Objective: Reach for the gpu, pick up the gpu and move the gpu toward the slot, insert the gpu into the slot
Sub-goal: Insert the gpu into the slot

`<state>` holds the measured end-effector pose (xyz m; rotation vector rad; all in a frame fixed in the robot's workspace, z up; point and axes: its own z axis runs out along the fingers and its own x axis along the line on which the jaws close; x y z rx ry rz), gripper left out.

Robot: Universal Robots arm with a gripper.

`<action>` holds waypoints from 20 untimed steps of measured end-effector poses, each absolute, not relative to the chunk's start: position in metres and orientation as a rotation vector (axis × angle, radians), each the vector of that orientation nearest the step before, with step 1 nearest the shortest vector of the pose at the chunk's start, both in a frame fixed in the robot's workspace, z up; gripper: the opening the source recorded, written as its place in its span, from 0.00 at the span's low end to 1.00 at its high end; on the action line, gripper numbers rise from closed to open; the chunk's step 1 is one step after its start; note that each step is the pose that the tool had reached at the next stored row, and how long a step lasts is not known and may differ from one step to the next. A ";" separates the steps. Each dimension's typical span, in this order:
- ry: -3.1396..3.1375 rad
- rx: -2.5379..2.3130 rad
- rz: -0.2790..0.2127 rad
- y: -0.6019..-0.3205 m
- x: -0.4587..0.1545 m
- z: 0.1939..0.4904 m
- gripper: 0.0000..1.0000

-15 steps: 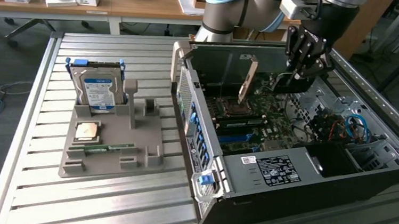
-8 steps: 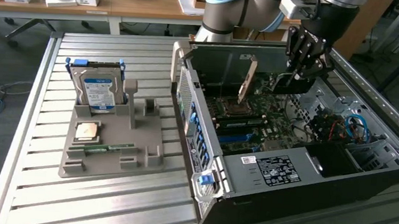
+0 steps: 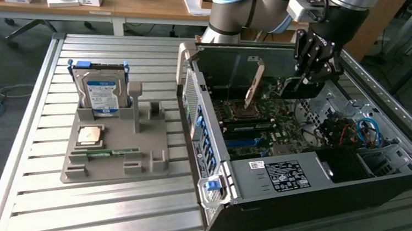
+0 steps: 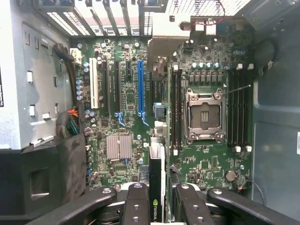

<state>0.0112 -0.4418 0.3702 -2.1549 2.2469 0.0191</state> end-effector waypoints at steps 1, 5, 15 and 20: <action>2.247 -2.155 0.018 -0.442 0.011 0.369 0.27; 2.249 -2.156 0.016 -0.442 0.010 0.365 0.27; 2.252 -2.154 0.014 -0.442 0.008 0.356 0.27; 2.254 -2.154 0.012 -0.442 0.006 0.350 0.27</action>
